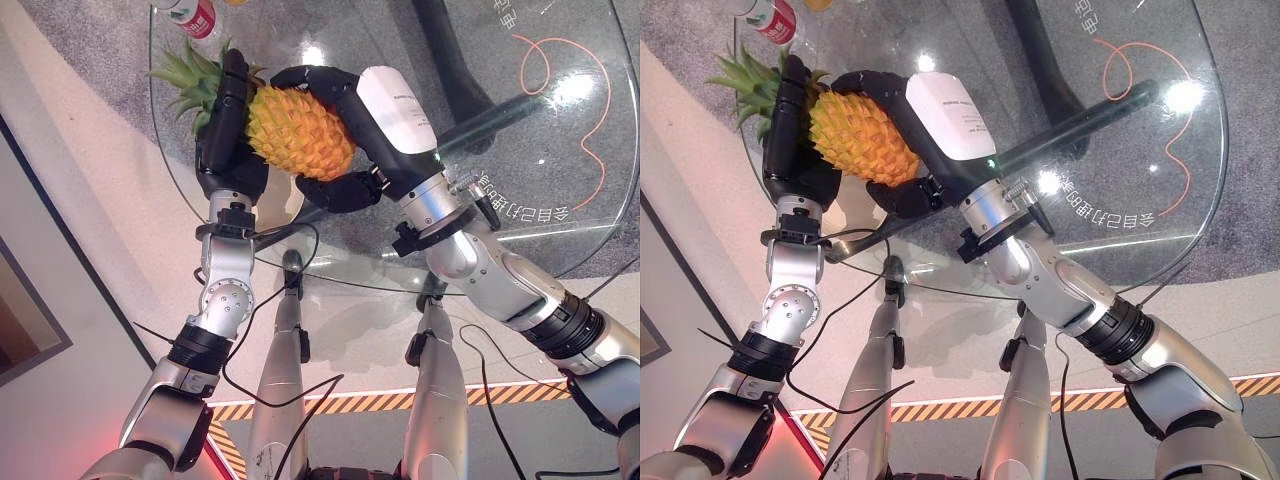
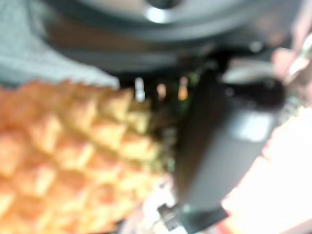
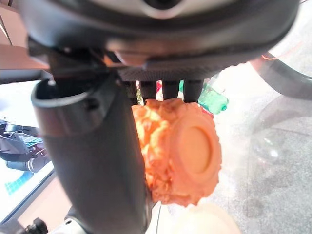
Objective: Pick up the fruit to the plate
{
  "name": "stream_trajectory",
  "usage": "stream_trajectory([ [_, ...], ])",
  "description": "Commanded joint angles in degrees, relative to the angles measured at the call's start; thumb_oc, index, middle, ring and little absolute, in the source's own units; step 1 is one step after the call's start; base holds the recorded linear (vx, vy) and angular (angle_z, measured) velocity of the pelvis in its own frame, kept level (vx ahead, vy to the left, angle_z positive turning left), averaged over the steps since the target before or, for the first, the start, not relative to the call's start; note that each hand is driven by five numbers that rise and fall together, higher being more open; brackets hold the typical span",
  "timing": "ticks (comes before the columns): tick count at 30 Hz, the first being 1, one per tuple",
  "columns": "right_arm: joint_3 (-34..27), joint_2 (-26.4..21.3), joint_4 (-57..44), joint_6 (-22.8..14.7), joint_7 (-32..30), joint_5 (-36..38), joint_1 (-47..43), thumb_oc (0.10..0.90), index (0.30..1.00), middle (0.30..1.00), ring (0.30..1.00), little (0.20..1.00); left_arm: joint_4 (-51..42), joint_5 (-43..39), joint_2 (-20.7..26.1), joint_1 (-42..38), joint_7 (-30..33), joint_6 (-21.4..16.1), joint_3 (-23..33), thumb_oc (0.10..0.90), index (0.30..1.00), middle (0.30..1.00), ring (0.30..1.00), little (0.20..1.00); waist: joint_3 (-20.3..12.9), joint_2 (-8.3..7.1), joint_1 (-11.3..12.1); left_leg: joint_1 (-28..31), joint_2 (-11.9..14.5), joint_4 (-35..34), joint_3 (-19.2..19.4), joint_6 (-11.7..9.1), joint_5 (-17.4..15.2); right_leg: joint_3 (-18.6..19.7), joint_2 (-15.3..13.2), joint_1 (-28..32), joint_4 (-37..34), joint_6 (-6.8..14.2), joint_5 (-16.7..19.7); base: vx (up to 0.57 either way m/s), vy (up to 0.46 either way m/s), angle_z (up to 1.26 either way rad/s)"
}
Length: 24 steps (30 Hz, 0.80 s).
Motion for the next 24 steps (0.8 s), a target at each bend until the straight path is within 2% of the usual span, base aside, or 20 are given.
stream_trajectory([
  [1, -4.9, 0.9, -6.6, -2.6, -6.5, -0.9, -6.6, 0.800, 0.900, 0.900, 0.900, 0.900, -10.2, 6.4, -0.8, -5.7, -3.8, -4.0, 0.4, 0.100, 0.300, 0.300, 0.300, 0.200, -0.4, -0.13, -0.3, 2.3, -1.9, -1.5, 0.4, 1.3, -1.2, -2.4, 0.8, 2.2, -1.7, 0.7, 3.3, 0.00, 0.000, 0.00],
  [19, -8.2, 2.4, -6.0, -2.7, -8.6, -1.4, -4.5, 0.800, 0.900, 0.900, 0.900, 0.900, -9.7, 9.5, -1.8, -6.0, -1.8, -5.8, 2.2, 0.100, 0.300, 0.300, 0.300, 0.200, -0.4, 0.01, -0.6, 2.7, -1.7, -2.0, 0.8, 1.2, -1.0, -2.4, 0.8, 2.1, -1.6, 0.8, 3.3, 0.00, 0.000, 0.00],
  [24, -8.8, 2.8, -5.9, -3.1, -8.5, -1.7, -4.1, 0.800, 0.900, 0.900, 0.900, 0.900, -9.3, 14.3, -1.6, -5.9, 2.7, -8.0, 3.0, 0.100, 0.300, 0.300, 0.300, 0.200, -0.4, 0.03, -0.4, 2.7, -1.6, -2.1, 0.8, 1.2, -1.0, -2.5, 0.8, 2.2, -1.5, 0.7, 3.2, 0.00, 0.000, 0.00],
])
